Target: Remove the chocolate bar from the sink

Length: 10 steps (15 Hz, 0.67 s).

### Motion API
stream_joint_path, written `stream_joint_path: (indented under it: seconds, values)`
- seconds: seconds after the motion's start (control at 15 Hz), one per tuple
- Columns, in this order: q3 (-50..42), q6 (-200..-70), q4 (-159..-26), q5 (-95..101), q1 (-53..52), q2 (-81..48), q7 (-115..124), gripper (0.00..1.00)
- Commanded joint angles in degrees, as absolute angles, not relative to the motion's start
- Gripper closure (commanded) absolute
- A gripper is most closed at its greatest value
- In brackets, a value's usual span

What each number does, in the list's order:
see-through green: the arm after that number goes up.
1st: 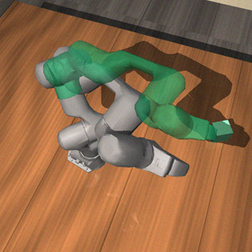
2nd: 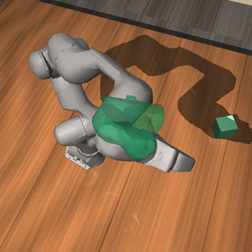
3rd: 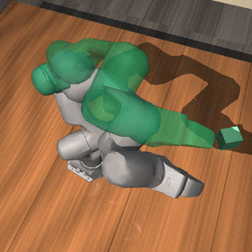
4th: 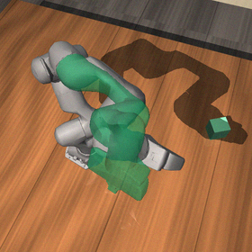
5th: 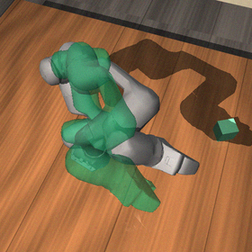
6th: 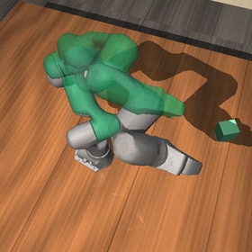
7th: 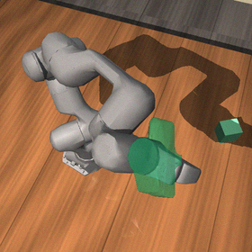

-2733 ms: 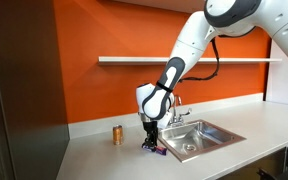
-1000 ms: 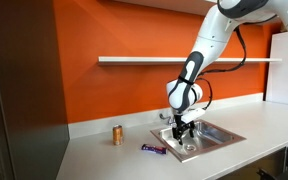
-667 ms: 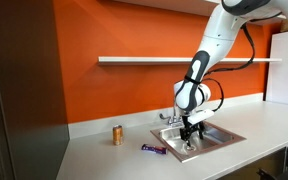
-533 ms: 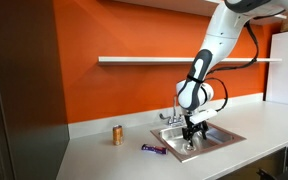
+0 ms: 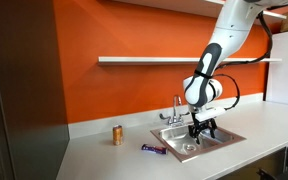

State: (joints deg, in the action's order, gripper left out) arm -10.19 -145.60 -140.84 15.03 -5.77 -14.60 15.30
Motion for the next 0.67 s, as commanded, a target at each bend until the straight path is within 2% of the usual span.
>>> stream_joint_path:
  seconds: [0.0,0.6]
  values:
    - [-10.2,-144.7,-143.2,15.4,-4.0,-11.2,18.0,0.00]
    - [-9.1,-145.4,-141.6,15.5,-3.9,-14.0,16.4,0.00]
